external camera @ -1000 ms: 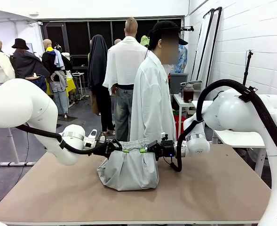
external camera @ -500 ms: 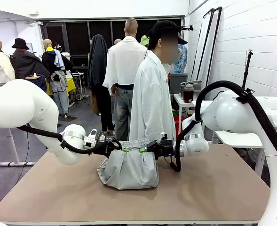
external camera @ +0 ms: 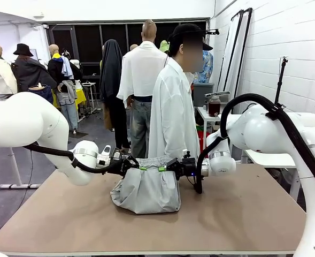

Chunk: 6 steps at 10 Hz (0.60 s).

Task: Fold the training pants.
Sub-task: Fold the Training pants in half.

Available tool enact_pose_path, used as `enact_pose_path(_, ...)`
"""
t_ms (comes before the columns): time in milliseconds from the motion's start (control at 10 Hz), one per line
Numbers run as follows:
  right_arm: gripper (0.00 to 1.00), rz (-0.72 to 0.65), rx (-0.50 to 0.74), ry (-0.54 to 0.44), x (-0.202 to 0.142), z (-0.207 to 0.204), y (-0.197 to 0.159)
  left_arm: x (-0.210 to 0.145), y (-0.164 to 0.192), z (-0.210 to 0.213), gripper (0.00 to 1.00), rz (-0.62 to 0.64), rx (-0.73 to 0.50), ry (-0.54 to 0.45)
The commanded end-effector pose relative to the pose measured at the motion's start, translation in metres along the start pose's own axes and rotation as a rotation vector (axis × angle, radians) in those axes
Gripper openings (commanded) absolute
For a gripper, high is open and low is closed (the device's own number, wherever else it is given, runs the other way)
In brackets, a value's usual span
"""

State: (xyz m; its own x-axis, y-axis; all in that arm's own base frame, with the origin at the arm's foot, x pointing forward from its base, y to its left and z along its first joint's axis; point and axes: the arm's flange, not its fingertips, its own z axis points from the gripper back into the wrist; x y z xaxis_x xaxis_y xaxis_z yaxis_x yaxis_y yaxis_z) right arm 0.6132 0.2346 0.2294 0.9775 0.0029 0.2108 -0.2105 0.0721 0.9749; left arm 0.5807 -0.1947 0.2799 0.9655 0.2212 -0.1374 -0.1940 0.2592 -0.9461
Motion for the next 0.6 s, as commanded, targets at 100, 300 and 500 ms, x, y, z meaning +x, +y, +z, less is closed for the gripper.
enact_pose_path(100, 0.0, -0.028, -0.041, -0.07, 0.017, 0.01, -0.017, 0.019, 0.009, 0.007, 0.0, 0.025, 0.026, -0.066)
enact_pose_path(300, 0.0, -0.021, -0.033, -0.074, 0.019, 0.01, -0.019, 0.024, 0.016, 0.006, 0.0, 0.026, 0.025, -0.069)
enact_pose_path(500, 0.04, -0.037, -0.047, -0.089, 0.018, 0.013, -0.02, 0.024, 0.019, 0.005, 0.0, 0.032, 0.037, -0.069)
